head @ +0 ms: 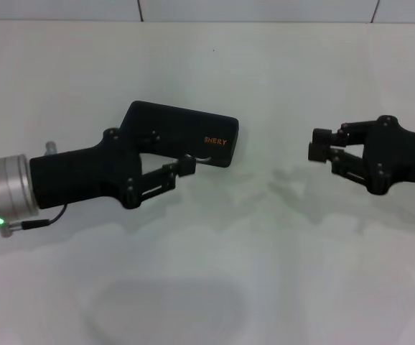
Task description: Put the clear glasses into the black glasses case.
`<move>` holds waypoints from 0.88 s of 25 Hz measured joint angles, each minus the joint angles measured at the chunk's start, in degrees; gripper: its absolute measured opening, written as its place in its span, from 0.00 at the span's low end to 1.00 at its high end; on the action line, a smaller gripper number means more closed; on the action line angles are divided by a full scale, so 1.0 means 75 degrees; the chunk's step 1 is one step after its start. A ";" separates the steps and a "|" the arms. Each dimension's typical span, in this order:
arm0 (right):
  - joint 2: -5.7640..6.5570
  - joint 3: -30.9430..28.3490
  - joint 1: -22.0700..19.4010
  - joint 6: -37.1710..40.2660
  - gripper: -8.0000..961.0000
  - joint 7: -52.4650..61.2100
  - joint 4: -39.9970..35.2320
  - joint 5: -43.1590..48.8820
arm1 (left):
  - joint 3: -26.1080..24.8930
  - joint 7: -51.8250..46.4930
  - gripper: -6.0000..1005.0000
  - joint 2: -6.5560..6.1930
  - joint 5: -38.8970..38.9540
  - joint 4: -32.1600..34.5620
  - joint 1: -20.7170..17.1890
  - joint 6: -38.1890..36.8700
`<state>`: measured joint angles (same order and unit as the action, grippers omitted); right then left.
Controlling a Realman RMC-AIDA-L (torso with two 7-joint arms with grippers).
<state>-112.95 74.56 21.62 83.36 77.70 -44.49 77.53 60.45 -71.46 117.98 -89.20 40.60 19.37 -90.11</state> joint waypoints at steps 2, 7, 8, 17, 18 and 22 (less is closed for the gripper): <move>-0.0004 -0.0156 0.0013 0.0313 0.16 -0.0006 -0.0267 0.0286 | 0.0003 -0.0224 0.40 -0.0040 -0.0149 0.0131 -0.0054 -0.0068; -0.0257 -0.0168 -0.0001 0.0365 0.32 -0.0106 -0.1052 0.1221 | 0.0003 -0.0403 0.50 -0.0074 -0.0358 0.0171 -0.0181 -0.0427; -0.0310 -0.0142 0.0043 0.0346 0.35 -0.0136 -0.1120 0.1463 | 0.0012 -0.0402 0.52 -0.0075 -0.0372 0.0174 -0.0224 -0.0483; -0.0326 0.0159 0.0122 0.0362 0.68 -0.0331 -0.1093 0.1716 | -0.0009 -0.0373 0.79 -0.0078 -0.0435 0.0188 -0.0387 -0.0602; -0.0326 0.0169 0.0123 0.0356 0.70 -0.0335 -0.1091 0.1717 | -0.0010 -0.0370 0.83 -0.0081 -0.0435 0.0188 -0.0409 -0.0602; -0.0326 0.0255 0.0126 0.0353 0.78 -0.0337 -0.1086 0.1721 | -0.0014 -0.0368 0.85 -0.0097 -0.0436 0.0199 -0.0470 -0.0606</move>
<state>-115.40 76.48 22.56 86.01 75.16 -52.63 90.43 60.34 -74.23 117.25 -92.48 42.09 15.85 -94.65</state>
